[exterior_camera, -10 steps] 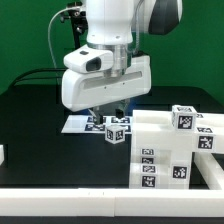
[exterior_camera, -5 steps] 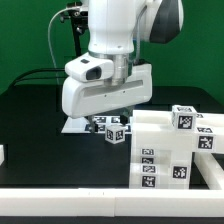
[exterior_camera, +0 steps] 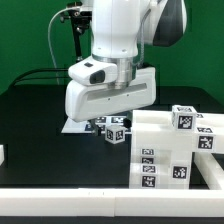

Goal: Assemble chair

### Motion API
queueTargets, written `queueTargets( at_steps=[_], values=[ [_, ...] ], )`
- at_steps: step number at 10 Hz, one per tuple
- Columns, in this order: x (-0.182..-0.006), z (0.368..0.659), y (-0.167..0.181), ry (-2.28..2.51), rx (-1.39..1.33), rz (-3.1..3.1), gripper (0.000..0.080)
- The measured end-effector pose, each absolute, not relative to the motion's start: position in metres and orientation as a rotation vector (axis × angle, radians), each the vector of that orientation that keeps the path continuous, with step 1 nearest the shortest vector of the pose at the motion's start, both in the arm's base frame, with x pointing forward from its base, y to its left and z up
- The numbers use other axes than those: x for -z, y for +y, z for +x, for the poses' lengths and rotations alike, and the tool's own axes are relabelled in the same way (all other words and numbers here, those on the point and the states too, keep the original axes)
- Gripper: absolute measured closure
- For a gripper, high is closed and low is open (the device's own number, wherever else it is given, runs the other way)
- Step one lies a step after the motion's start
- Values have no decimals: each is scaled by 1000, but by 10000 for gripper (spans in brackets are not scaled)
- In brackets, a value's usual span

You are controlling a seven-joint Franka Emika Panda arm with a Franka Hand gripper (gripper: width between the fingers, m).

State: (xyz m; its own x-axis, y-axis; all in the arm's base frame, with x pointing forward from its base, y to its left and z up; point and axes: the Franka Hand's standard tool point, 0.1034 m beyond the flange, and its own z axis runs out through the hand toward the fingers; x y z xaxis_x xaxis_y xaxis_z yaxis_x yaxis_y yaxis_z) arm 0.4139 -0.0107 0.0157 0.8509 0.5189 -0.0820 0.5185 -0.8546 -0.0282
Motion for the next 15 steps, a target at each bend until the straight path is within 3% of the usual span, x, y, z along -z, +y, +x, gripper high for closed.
queueTargets(
  at_steps=[2,3,4,5,6,8,12,15],
  values=[
    [-14,412,-13,-842,-140,-3020,160],
    [-14,412,-13,-841,-140,-3020,325],
    [-14,412,-13,-841,-140,-3020,325],
    [-14,412,-13,-841,-140,-3020,460],
    [-14,412,-13,-841,-140,-3020,518],
    [-14,411,-16,-800,-140,-3033,518],
    [-15,391,-84,-149,-137,-3163,518],
    [-15,391,-85,128,-128,-3170,518]
  ],
)
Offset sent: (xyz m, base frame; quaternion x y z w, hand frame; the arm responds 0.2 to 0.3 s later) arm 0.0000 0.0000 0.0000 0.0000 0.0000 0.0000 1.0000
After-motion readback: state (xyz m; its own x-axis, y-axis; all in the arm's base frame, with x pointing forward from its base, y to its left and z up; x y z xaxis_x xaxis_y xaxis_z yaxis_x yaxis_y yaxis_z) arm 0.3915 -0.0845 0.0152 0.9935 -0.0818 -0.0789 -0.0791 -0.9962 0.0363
